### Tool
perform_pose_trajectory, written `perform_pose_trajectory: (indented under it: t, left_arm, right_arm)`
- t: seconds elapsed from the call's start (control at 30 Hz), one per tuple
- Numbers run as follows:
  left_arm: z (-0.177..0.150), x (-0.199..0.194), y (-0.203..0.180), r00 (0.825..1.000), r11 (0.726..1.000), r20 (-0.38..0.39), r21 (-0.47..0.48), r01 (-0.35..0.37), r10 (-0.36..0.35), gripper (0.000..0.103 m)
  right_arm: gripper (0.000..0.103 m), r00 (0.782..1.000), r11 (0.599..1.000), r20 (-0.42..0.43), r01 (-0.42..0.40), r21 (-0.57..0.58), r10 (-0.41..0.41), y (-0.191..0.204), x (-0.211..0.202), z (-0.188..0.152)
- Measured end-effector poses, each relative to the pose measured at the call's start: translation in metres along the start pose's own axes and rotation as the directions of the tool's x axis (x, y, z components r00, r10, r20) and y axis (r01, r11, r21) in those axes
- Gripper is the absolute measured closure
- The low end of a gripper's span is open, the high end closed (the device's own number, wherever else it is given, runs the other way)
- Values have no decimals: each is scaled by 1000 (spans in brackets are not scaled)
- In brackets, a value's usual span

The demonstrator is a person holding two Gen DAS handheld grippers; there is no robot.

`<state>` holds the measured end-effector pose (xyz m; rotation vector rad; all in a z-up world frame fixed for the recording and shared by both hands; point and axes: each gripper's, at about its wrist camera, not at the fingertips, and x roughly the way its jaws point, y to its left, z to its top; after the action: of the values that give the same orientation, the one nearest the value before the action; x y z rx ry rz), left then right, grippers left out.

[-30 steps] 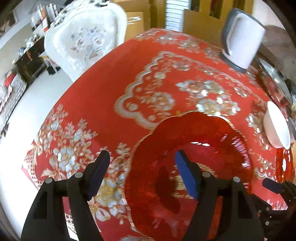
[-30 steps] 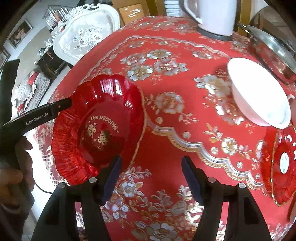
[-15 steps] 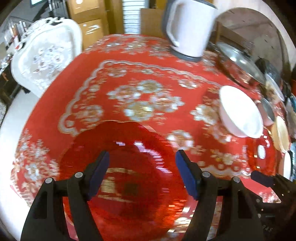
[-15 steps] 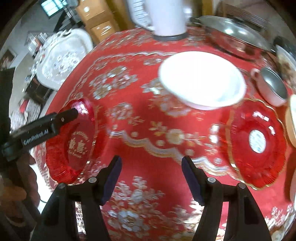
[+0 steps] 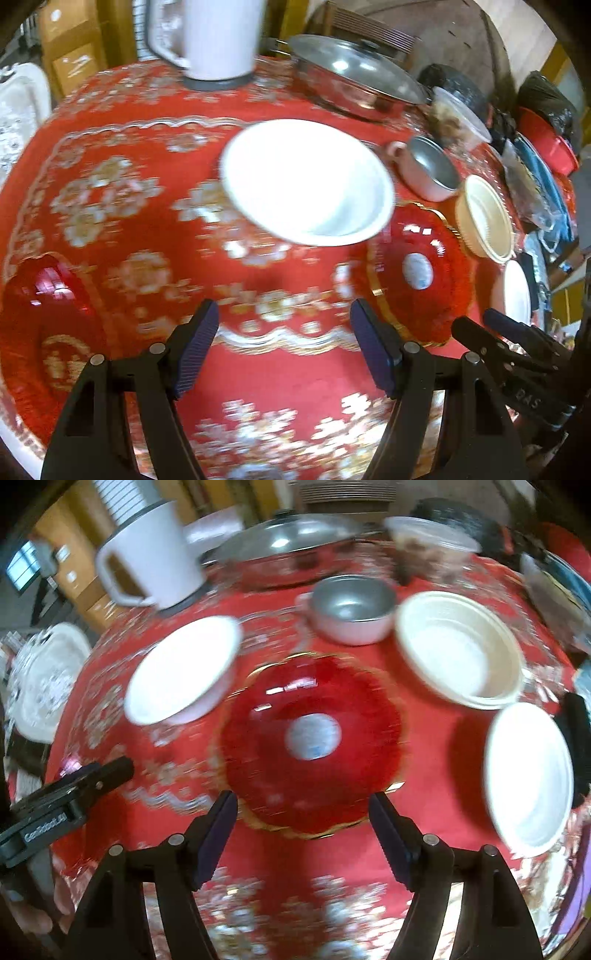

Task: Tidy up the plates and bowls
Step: 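Move the left tool to the red glass plate with the sticker, then close the left tool on the rim of the stickered red plate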

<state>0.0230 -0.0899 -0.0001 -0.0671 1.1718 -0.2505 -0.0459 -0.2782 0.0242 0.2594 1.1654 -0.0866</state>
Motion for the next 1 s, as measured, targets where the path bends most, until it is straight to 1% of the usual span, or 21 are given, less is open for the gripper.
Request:
perform_pose_trajectory:
  t: [0.17, 0.23, 0.33, 0.4, 0.5, 0.6, 0.67, 0.7, 0.73, 0.77, 0.8, 0.83, 0.87, 0.9, 0.93, 0.97, 1.0]
  left_arm:
    - [9, 17, -34, 1000, 999, -9, 36, 3, -3, 30]
    - [11, 26, -43, 1000, 999, -23, 49, -5, 6, 30]
    - [12, 40, -53, 998, 999, -63, 41, 15, -13, 30]
    - [12, 50, -58, 995, 999, -93, 34, 29, -26, 30]
    - [11, 62, -65, 992, 999, -126, 31, 22, -18, 30]
    - [12, 72, -70, 988, 999, -151, 26, 25, -20, 30]
    - [12, 81, -73, 984, 999, -179, 30, 14, -8, 30]
    - [11, 84, -73, 982, 999, -190, 31, 10, -4, 30]
    - [11, 84, -76, 983, 999, -181, 39, 9, -1, 29]
    - [11, 85, -78, 984, 999, -176, 43, 9, -1, 30]
    - [11, 86, -79, 984, 999, -180, 46, 12, -4, 30]
    - [10, 87, -82, 984, 998, -179, 59, -1, 12, 35]
    - [9, 86, -85, 985, 996, -171, 83, -23, 37, 53]
    - [10, 86, -88, 985, 993, -160, 101, -54, 70, 59]
    - [9, 86, -87, 984, 991, -154, 109, -77, 93, 69]
    - [10, 85, -84, 985, 993, -153, 101, -67, 82, 73]
    - [9, 84, -81, 985, 994, -157, 93, -54, 68, 75]
  right_arm:
    - [27, 1000, 996, 11, 10, 85, -11, -46, 8, 20]
    - [27, 1000, 994, -13, 0, 109, 1, -59, 17, 28]
    - [27, 998, 989, -30, -43, 142, 48, -73, 29, 38]
    - [27, 995, 982, -43, -86, 168, 94, -81, 39, 44]
    - [27, 985, 970, -74, -142, 195, 159, -87, 52, 48]
    - [28, 975, 965, -87, -185, 186, 204, -87, 58, 48]
    - [34, 969, 960, -79, -218, 178, 235, -88, 60, 49]
    - [43, 967, 959, -85, -222, 174, 239, -88, 61, 49]
    - [57, 965, 960, -98, -224, 169, 243, -87, 64, 49]
    - [60, 962, 958, -108, -231, 167, 251, -86, 66, 49]
    - [70, 961, 959, -118, -229, 166, 250, -86, 68, 48]
    - [82, 962, 960, -119, -226, 165, 247, -86, 68, 48]
    - [87, 962, 961, -121, -224, 163, 245, -85, 69, 48]
    - [88, 965, 965, -119, -214, 154, 233, -84, 67, 47]
    - [88, 970, 969, -112, -200, 142, 217, -83, 65, 47]
    - [89, 973, 973, -108, -192, 127, 206, -82, 62, 47]
    - [89, 974, 975, -104, -190, 118, 202, -81, 60, 46]
